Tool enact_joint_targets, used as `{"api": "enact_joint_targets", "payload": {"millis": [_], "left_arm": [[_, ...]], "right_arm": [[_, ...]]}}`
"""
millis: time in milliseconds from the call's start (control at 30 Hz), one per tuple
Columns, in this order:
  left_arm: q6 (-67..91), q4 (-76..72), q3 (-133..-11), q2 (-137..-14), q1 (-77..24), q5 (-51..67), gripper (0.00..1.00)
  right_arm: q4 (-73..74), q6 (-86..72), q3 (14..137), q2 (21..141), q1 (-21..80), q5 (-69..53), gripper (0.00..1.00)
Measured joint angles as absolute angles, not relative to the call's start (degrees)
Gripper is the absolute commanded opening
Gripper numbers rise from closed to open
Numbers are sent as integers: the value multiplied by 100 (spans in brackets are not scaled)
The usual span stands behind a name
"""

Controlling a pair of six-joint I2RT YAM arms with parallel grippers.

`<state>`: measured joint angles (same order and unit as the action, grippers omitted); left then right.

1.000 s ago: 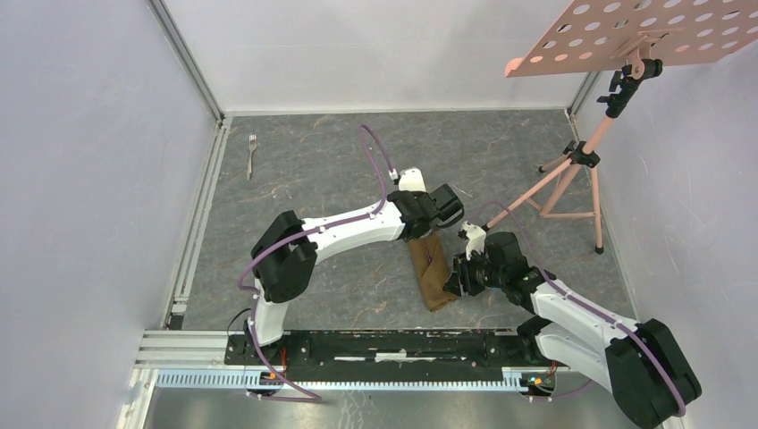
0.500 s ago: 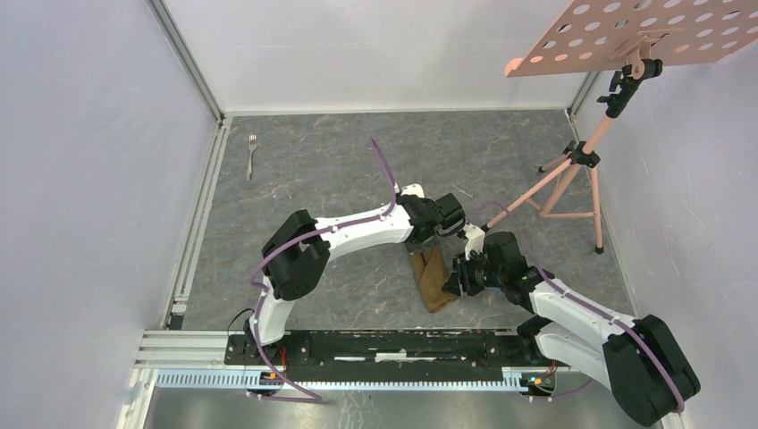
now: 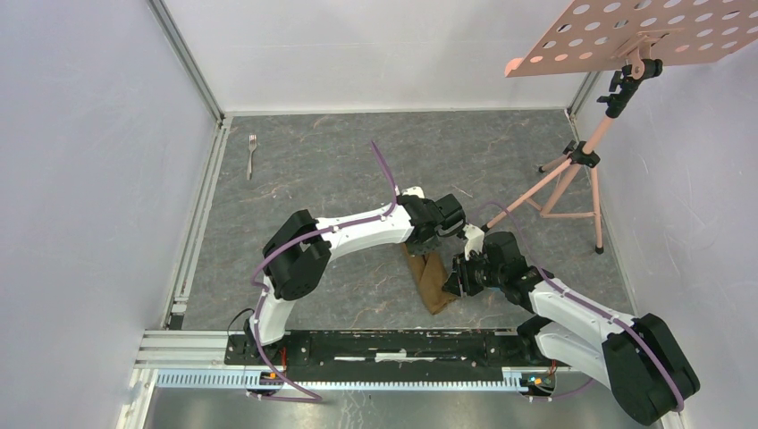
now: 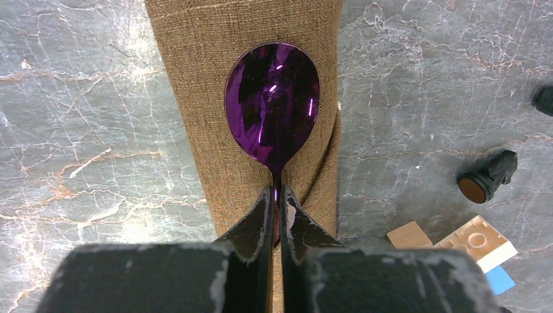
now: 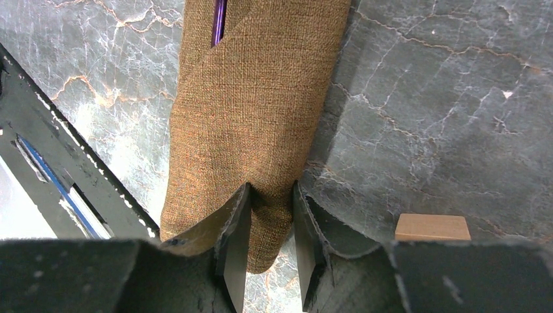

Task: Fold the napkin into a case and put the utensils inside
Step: Insert the spoon into the folded napkin.

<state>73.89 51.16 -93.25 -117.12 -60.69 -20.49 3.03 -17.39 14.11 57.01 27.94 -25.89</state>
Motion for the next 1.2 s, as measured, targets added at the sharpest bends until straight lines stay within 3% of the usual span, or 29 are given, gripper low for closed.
{"api": "enact_joint_targets", "payload": {"millis": [333, 600, 967, 1200], "left_arm": [[7832, 5019, -8897, -11640, -6018, -1776, 3], [8042, 4930, -8608, -11426, -5970, -1686, 12], [8119, 4930, -8479, -11222, -5970, -1680, 6], [8128, 4901, -8305, -11222, -5964, -1634, 20]], "right_arm": [[309, -1739, 1411, 5699, 2797, -2593, 33], [305, -1741, 1411, 5708, 2797, -2611, 33], [244, -1739, 1411, 5787, 2797, -2630, 32], [217, -1739, 1411, 5822, 2797, -2665, 32]]}}
